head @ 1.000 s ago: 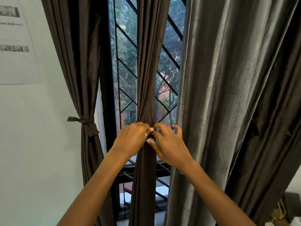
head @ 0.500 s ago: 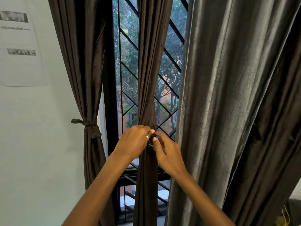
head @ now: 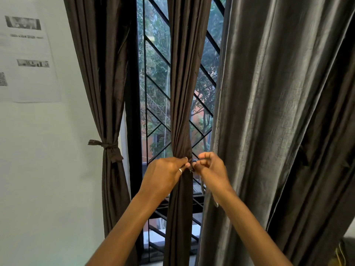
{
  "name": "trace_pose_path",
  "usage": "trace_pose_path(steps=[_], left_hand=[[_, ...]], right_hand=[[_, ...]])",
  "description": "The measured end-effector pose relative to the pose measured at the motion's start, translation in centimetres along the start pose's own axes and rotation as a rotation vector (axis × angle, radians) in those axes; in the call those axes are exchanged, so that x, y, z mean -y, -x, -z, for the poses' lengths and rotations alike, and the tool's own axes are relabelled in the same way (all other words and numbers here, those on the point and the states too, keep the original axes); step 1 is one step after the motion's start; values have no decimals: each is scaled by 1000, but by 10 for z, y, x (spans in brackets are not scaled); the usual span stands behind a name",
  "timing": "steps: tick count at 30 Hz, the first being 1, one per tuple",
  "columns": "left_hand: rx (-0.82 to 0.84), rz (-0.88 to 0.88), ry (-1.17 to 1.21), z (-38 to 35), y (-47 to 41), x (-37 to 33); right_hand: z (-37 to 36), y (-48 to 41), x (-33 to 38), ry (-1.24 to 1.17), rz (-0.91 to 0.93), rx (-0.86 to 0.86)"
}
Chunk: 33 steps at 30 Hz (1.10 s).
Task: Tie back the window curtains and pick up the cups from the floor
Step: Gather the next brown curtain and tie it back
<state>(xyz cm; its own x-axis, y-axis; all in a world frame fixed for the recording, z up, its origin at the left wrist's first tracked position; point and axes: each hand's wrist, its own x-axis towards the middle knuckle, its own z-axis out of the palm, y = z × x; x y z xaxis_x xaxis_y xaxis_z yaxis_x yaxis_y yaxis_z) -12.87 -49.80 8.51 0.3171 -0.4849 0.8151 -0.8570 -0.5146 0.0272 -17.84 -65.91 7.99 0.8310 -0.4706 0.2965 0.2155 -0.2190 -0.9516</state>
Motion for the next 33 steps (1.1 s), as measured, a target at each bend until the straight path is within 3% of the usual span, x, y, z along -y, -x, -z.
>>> trace_pose_path(steps=[4,11,14,19,23,27,30,33], left_hand=[[-99,-144,-104,-5,9,-9],[-155,-181,-125,-9,16,-8],[-164,-100,-12,-9,19,-8],[-129,-19,171,-9,17,-11],[-147,88,239,-5,15,-20],[-261,364,301,-5,14,-14],[-123,552,525,-13,9,-3],[46,564,640,-16,6,0]], right_hand=[[9,-8,3,327,166,-88],[12,-17,2,461,265,-50],[12,-16,2,394,262,22],[3,-12,10,-27,35,252],[-2,-11,11,-40,52,271],[-3,-13,13,-71,66,263],[-4,-12,11,-70,70,261],[-6,-14,7,-23,82,273]])
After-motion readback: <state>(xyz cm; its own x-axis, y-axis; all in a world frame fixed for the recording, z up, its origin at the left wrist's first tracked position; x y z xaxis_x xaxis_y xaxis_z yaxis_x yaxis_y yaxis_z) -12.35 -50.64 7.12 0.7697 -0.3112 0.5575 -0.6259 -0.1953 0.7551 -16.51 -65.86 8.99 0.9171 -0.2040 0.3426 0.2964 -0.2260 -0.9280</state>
